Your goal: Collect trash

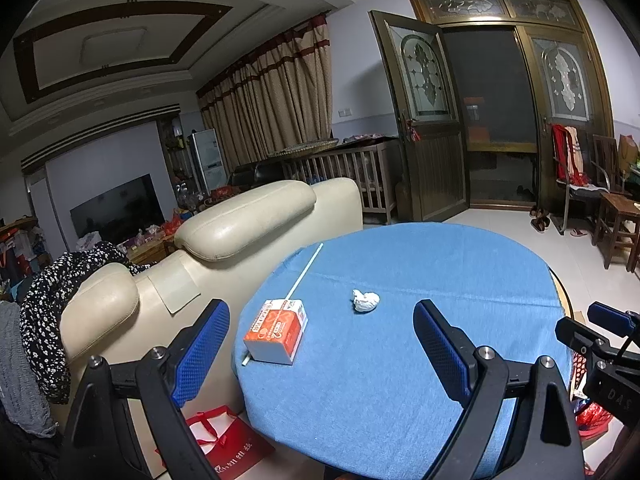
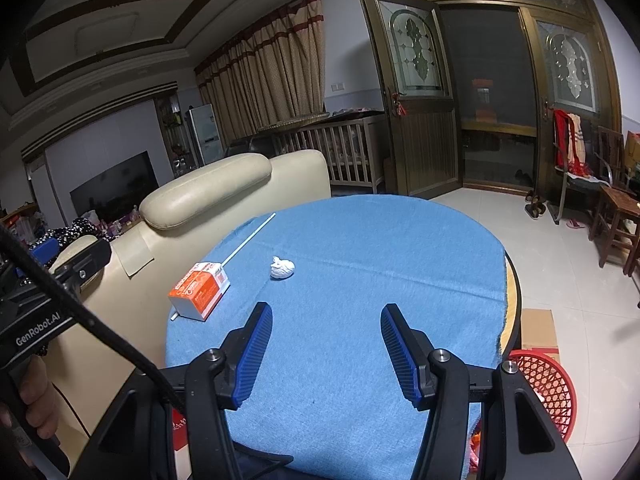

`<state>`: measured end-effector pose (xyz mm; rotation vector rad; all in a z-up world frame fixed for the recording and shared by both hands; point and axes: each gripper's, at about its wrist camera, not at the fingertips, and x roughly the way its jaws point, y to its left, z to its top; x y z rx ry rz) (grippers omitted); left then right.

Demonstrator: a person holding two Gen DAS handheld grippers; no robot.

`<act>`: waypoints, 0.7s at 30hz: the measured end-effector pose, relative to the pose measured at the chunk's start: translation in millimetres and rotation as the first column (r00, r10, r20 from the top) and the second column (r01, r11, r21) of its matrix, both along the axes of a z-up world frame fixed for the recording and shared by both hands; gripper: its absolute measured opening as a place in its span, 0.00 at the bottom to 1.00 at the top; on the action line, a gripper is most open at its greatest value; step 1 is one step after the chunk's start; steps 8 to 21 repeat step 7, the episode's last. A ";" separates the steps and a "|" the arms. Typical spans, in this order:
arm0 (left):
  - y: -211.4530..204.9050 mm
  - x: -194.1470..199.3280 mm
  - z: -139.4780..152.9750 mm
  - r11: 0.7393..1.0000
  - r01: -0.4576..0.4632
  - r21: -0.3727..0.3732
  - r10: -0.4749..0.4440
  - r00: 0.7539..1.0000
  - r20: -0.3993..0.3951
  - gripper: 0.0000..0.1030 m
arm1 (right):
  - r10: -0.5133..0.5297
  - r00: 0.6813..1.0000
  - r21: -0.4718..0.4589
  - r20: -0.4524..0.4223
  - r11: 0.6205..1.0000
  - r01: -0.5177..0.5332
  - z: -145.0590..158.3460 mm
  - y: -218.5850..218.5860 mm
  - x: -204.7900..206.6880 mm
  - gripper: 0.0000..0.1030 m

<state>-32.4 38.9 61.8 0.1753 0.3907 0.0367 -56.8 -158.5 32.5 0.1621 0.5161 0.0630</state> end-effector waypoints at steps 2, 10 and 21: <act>-0.5 7.2 -3.8 1.000 0.005 -0.003 -0.005 1.000 -0.017 0.91 | -0.003 1.000 0.007 -0.013 1.000 0.003 -4.1 -2.9 7.2 0.59; -5.7 36.7 -25.3 1.000 0.015 -0.013 -0.017 0.996 -0.089 0.91 | -0.029 0.999 0.025 -0.044 0.999 0.030 -22.0 -16.8 34.9 0.59; -5.7 36.7 -25.3 1.000 0.015 -0.013 -0.017 0.996 -0.089 0.91 | -0.029 0.999 0.025 -0.044 0.999 0.030 -22.0 -16.8 34.9 0.59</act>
